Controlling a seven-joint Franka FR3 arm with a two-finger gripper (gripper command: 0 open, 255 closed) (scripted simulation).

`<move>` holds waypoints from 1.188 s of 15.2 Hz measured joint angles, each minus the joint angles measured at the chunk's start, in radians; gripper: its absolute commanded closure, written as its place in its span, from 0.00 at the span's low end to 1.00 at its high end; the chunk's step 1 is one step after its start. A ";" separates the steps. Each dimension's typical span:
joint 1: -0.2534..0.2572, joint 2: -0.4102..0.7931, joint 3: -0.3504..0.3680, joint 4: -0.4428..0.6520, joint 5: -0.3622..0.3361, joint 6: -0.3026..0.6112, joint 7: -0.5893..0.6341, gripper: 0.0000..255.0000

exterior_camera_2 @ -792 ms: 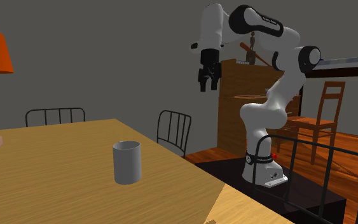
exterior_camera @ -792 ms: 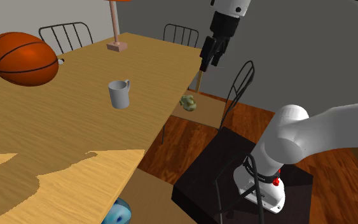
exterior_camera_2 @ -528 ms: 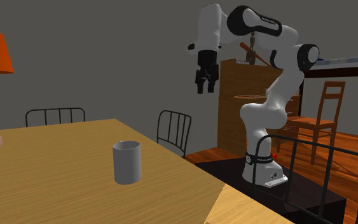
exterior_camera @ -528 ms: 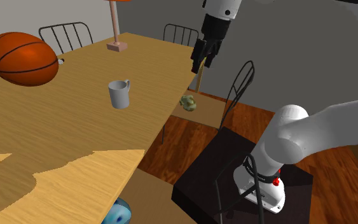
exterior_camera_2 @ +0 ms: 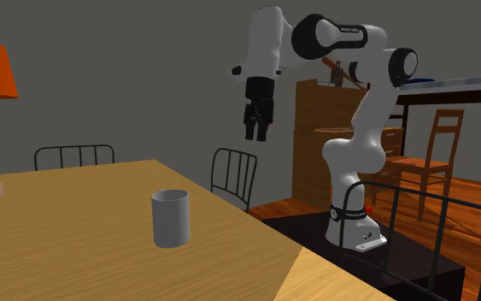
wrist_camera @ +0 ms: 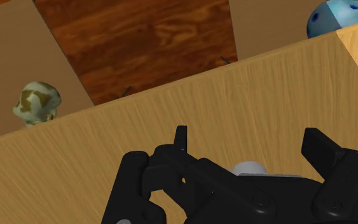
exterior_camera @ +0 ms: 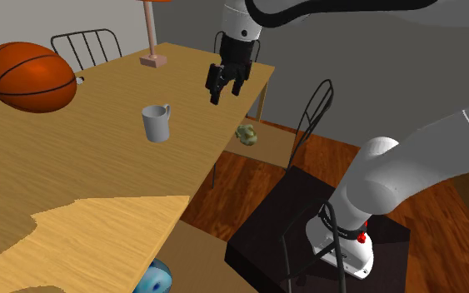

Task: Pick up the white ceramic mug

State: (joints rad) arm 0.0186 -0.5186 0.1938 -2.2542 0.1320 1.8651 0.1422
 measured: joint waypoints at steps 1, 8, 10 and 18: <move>-0.003 0.040 0.014 0.030 -0.007 0.015 0.018 0.00; -0.017 0.291 0.114 0.178 -0.087 0.137 0.164 0.00; -0.021 0.372 0.133 0.238 -0.126 0.159 0.204 0.00; 0.021 0.693 0.178 0.520 -0.313 0.179 0.388 0.00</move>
State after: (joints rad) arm 0.0395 0.1743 0.3717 -1.7339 -0.1810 2.0441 0.5298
